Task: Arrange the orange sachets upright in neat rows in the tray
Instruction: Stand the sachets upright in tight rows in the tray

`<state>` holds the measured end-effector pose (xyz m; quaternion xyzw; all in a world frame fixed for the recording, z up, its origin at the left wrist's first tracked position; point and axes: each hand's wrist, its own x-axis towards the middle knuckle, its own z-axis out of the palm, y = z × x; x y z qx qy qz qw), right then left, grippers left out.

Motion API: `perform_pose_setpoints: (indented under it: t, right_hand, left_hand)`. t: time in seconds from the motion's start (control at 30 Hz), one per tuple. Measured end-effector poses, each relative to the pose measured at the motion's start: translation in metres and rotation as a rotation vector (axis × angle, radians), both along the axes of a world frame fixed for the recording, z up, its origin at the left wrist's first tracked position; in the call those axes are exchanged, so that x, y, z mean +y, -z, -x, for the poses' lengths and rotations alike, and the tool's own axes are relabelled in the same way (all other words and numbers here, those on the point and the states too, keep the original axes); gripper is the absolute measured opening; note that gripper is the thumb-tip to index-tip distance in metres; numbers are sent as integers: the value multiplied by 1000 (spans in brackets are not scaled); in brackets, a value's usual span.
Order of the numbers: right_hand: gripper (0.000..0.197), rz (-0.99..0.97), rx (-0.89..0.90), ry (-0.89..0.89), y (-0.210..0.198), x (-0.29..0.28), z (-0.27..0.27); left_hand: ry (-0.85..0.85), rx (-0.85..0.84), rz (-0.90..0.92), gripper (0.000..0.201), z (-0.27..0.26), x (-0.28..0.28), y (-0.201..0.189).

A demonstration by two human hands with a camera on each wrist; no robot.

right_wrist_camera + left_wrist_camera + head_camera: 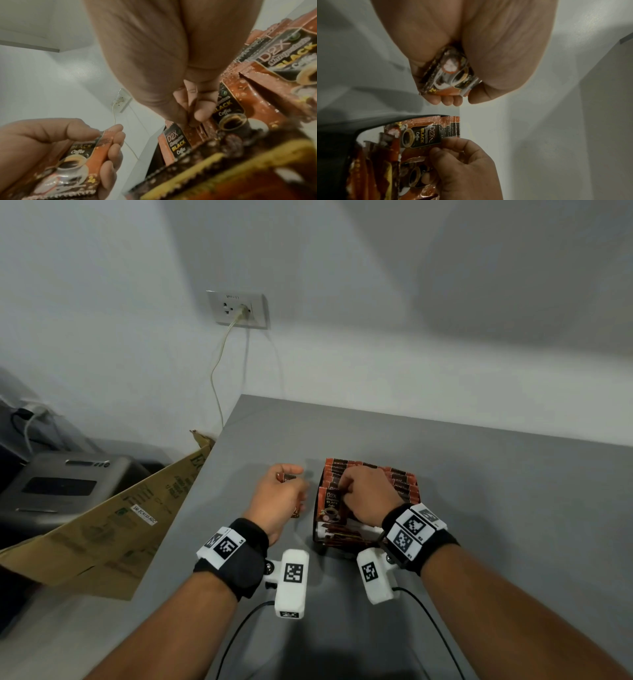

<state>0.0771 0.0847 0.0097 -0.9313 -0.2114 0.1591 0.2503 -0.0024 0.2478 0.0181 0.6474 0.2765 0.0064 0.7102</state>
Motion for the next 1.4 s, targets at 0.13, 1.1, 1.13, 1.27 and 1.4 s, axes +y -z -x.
perform_pose_setpoints:
  t: [0.13,1.1,1.13,1.27,1.4]
  right_hand:
    - [19,-22,-20,12,4,-2,0]
    - [26,-1,3,109,-2,-57,3]
    - [26,3,0,102,-1,-56,2]
    - [22,14,-32,101,2,-54,0]
    - [17,18,-57,119,3,-55,1]
  left_hand:
    - [2,12,40,34,-2,-1,2]
    - [121,9,-5,34,3,-26,-17]
    - [122,9,-14,35,3,-25,-17]
    - [127,4,-20,33,5,-25,-18]
    - [150,-2,-44,32,5,-22,-13]
